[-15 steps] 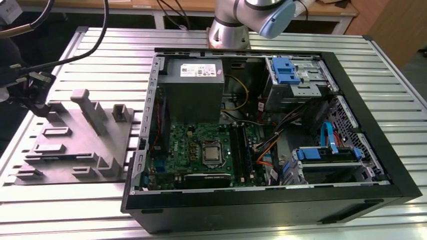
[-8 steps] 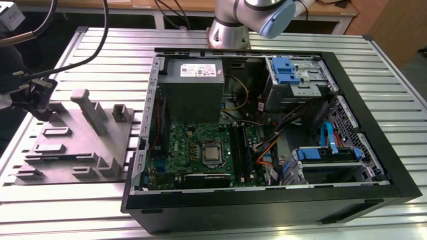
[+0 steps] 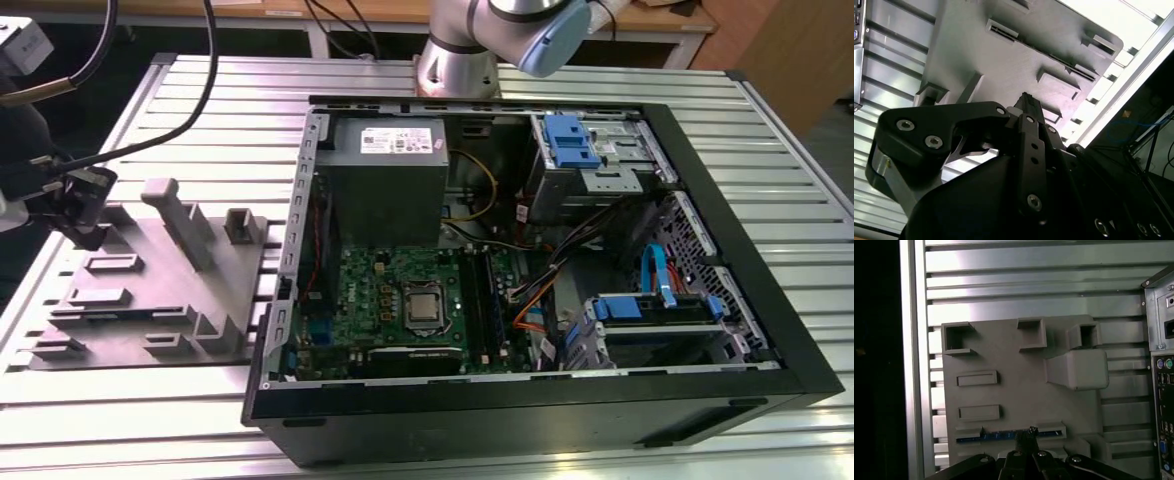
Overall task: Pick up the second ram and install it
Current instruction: 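Reach for the second ram, then pick up the second ram and move it above second insertion slot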
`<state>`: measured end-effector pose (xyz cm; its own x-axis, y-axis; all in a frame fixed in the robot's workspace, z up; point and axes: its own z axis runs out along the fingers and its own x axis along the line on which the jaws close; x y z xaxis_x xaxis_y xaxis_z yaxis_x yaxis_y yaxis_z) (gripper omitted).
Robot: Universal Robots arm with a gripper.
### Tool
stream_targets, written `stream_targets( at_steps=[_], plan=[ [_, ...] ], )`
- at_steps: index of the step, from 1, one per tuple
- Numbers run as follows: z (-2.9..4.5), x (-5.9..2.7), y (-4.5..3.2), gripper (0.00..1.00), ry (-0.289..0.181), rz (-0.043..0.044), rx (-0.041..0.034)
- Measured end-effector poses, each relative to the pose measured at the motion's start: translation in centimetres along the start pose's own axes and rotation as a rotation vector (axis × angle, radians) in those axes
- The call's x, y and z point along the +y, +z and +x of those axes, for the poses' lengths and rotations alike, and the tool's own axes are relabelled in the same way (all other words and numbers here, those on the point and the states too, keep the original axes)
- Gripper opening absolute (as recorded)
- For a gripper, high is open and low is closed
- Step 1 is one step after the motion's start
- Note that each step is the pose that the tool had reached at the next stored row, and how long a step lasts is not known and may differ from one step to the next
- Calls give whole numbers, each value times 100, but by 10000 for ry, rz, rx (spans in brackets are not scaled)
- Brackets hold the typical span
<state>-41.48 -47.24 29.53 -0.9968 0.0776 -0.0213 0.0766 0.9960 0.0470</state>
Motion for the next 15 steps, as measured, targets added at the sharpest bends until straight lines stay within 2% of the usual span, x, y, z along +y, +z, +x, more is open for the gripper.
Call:
stream_targets(
  at_steps=[15],
  plan=[
    [1, -1, 10, 10, -110, -20, 6]
  ],
)
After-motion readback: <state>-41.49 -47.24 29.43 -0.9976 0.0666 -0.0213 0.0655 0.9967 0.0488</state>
